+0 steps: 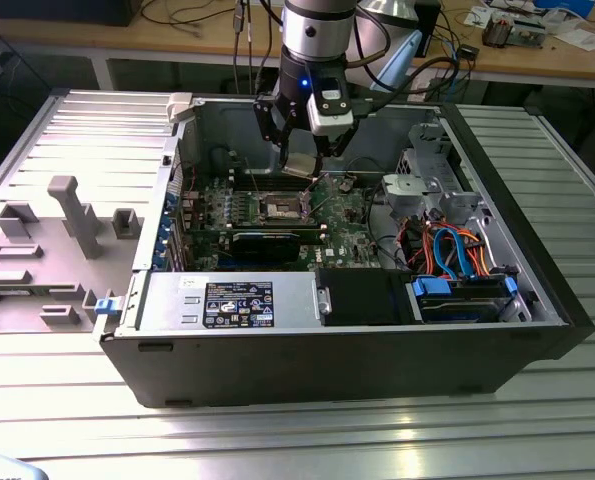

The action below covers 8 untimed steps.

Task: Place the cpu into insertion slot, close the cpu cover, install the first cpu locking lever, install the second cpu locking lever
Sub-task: 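Place the cpu into insertion slot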

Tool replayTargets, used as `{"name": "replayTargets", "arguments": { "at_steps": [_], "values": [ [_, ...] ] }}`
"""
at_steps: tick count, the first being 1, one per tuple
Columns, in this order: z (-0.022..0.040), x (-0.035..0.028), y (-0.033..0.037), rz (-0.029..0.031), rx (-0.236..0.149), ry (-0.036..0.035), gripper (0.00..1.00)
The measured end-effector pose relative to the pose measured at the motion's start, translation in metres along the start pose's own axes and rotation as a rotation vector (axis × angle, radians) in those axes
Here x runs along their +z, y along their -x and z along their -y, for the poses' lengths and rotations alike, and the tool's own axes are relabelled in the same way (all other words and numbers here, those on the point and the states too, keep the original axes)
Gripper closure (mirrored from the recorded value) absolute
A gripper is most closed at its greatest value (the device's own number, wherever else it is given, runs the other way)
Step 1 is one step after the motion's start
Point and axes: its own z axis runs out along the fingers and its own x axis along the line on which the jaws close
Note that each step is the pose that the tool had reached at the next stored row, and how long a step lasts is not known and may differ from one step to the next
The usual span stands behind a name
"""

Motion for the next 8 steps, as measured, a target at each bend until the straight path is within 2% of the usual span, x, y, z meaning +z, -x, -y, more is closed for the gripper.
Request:
{"name": "replayTargets", "arguments": {
  "at_steps": [8],
  "values": [
    [0.0, 0.0, 0.0, 0.0003, 0.015, 0.0002, 0.45]
  ]
}}
